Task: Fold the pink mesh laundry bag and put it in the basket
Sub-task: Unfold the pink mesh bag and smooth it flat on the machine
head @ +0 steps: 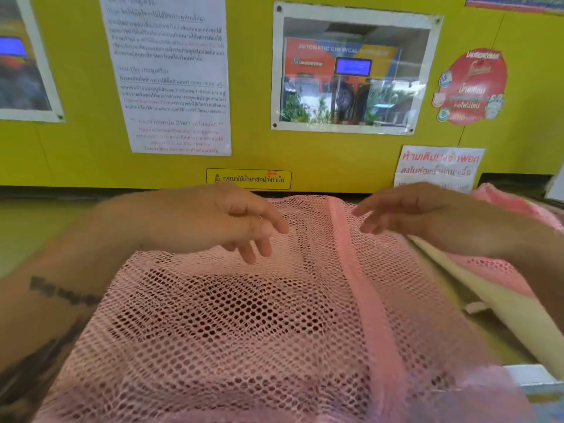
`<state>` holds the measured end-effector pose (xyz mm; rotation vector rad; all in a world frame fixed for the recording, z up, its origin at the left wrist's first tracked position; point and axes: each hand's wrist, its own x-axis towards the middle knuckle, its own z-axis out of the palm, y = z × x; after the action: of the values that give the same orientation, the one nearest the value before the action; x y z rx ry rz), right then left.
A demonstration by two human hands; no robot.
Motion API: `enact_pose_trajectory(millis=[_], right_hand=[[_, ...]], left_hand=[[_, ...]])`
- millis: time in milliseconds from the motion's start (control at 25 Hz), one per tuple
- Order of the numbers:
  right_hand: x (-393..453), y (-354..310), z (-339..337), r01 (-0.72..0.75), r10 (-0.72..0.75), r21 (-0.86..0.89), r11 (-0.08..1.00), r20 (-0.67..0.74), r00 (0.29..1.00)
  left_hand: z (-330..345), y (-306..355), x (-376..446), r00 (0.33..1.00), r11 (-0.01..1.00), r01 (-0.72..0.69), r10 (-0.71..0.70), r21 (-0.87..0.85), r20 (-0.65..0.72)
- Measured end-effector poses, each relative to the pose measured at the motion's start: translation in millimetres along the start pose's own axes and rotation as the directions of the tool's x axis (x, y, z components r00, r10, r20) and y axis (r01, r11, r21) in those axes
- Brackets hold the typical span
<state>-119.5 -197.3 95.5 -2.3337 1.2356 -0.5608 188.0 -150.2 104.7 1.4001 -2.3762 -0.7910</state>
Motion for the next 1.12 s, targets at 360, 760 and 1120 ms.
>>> enact_pose_trajectory(millis=[360, 760, 1120], right_hand=[[35, 54, 55, -0.149, 0.335, -0.517, 0.843, 0.287, 0.898], [26, -2, 80, -0.015, 0.23, -0.494, 0.87, 0.379, 0.896], [60, -11, 53, -0.132, 0.176, -0.472, 0.872, 0.049, 0.983]], left_hand=[[38, -82, 57, 0.916, 0.801, 0.351, -0.4, 0.485, -0.003], [36, -54, 12, 0.919, 0.864, 0.374, -0.393, 0.338, -0.013], [14, -77, 5, 0.874, 0.844, 0.461, -0.378, 0.274, -0.305]])
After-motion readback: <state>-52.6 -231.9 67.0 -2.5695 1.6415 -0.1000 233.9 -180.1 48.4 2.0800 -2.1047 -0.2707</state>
